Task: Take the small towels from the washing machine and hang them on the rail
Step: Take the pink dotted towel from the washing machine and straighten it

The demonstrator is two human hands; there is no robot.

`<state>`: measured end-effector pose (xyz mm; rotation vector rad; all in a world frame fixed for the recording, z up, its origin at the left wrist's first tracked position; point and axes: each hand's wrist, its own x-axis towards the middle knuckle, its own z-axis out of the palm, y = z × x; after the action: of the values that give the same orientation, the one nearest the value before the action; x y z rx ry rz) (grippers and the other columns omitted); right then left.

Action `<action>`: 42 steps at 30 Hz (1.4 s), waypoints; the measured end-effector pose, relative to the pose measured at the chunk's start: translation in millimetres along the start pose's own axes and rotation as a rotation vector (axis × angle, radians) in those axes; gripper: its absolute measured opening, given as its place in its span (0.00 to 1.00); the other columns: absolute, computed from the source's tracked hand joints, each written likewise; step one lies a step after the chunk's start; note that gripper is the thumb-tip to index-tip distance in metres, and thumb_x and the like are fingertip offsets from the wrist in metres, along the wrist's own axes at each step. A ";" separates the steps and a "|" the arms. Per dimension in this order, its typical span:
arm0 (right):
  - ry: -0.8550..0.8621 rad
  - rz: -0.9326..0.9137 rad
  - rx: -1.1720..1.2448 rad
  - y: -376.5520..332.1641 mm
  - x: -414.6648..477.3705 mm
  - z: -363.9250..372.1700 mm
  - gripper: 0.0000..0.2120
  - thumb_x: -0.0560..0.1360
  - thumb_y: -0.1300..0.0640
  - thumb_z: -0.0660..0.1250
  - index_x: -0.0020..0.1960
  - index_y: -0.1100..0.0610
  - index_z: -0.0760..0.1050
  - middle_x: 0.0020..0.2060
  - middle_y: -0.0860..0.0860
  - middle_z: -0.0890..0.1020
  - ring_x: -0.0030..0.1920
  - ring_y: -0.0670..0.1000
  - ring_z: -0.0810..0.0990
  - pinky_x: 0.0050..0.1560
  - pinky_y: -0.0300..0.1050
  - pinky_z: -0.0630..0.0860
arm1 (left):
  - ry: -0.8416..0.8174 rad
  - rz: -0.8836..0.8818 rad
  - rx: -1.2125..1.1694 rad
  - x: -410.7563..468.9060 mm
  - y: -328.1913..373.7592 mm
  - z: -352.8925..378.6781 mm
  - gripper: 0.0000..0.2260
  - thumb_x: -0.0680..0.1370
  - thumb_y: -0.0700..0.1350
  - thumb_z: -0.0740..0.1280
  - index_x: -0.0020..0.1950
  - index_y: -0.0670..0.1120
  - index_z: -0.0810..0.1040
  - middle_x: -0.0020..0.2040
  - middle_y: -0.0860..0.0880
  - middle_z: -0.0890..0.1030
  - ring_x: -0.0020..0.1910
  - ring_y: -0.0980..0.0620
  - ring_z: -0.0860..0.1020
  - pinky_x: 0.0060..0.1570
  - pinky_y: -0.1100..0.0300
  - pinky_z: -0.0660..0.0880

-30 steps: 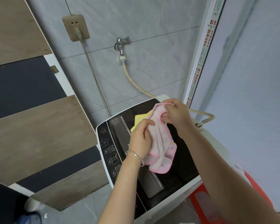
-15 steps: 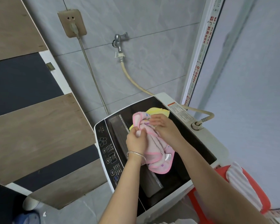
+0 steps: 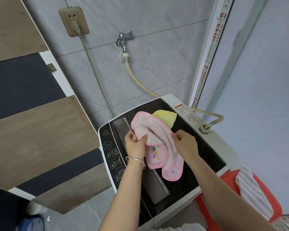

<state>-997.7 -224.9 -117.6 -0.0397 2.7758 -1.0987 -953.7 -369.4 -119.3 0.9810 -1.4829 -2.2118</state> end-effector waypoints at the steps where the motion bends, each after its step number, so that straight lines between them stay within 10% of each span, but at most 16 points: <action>1: 0.006 0.020 0.049 -2.8 2.3 -2.5 0.11 0.79 0.52 0.57 0.43 0.56 0.71 0.34 0.50 0.75 0.36 0.49 0.73 0.34 0.41 0.66 | 0.031 -0.037 -0.063 0.1 -1.8 0.1 0.24 0.72 0.31 0.67 0.67 0.36 0.65 0.50 0.42 0.80 0.50 0.45 0.77 0.52 0.48 0.75; 6: -0.002 0.140 0.316 -11.4 4.2 -12.8 0.07 0.81 0.53 0.53 0.54 0.56 0.65 0.37 0.51 0.74 0.33 0.50 0.73 0.33 0.44 0.71 | 0.036 -0.096 -0.305 -6.7 -5.6 0.0 0.07 0.75 0.35 0.64 0.46 0.46 0.78 0.44 0.44 0.79 0.44 0.45 0.76 0.45 0.53 0.74; 13: -0.376 -0.175 0.844 -37.0 -0.2 -33.3 0.08 0.73 0.66 0.62 0.51 0.62 0.76 0.39 0.51 0.82 0.38 0.49 0.81 0.44 0.41 0.79 | -0.101 0.160 -0.110 -17.5 13.2 10.5 0.06 0.76 0.39 0.66 0.42 0.47 0.81 0.41 0.47 0.80 0.43 0.52 0.77 0.45 0.59 0.75; 24: -0.092 -0.644 0.055 -65.0 -7.8 -57.7 0.07 0.72 0.63 0.68 0.50 0.58 0.81 0.51 0.46 0.73 0.54 0.43 0.72 0.54 0.25 0.62 | -0.187 0.250 -0.032 -15.5 42.5 9.9 0.07 0.75 0.38 0.66 0.39 0.46 0.81 0.36 0.50 0.82 0.39 0.54 0.78 0.44 0.61 0.76; 32: -0.088 -0.575 0.026 -76.9 -13.1 -59.8 0.04 0.73 0.58 0.69 0.47 0.55 0.80 0.37 0.39 0.77 0.40 0.29 0.73 0.42 0.17 0.62 | -0.376 0.397 0.260 -22.7 52.3 13.2 0.11 0.79 0.41 0.61 0.42 0.46 0.82 0.33 0.54 0.81 0.33 0.62 0.76 0.37 0.69 0.72; 42: 0.007 -0.586 0.027 -79.9 -9.5 -58.3 0.06 0.70 0.57 0.71 0.46 0.55 0.79 0.39 0.44 0.78 0.40 0.40 0.73 0.41 0.20 0.64 | -0.417 0.257 0.231 -25.6 56.2 11.6 0.17 0.79 0.54 0.58 0.39 0.47 0.80 0.30 0.52 0.80 0.32 0.57 0.76 0.37 0.65 0.72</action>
<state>-999.9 -242.9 -20.0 -0.8934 2.8234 -1.2403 -950.0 -370.0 -56.6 0.3615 -1.9538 -2.1737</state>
